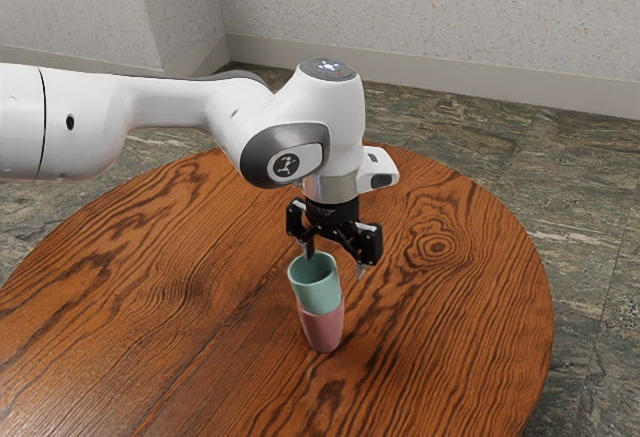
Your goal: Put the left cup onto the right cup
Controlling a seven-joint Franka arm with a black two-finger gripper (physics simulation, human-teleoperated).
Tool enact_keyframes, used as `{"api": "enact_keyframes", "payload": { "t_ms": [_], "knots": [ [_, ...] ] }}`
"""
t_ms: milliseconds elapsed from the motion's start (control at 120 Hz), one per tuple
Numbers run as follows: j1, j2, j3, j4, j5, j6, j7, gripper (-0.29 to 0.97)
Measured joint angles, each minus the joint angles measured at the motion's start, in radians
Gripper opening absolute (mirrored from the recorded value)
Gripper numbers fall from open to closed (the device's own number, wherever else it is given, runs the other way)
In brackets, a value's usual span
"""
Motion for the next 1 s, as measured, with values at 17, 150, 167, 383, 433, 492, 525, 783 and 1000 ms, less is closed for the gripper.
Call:
{"api": "enact_keyframes", "payload": {
  "t_ms": [17,150,167,383,433,492,525,783,1000],
  "knots": [
    [0.000,0.000,0.000,0.000,0.000,0.000,0.000,0.66],
    [0.000,0.000,0.000,0.000,0.000,0.000,0.000,0.67],
    [0.000,0.000,0.000,0.000,0.000,0.000,0.000,0.67],
    [0.000,0.000,0.000,0.000,0.000,0.000,0.001,0.68],
    [0.000,0.000,0.000,0.000,0.000,0.000,0.001,0.68],
    [0.000,0.000,0.000,0.000,0.000,0.000,0.001,0.68],
    [0.000,0.000,0.000,0.000,0.000,0.000,0.001,0.68],
    [0.000,-0.013,0.000,0.000,0.000,-0.004,0.001,0.68],
    [0.000,-0.064,0.000,0.000,-0.004,-0.022,0.000,0.68]
  ]
}}
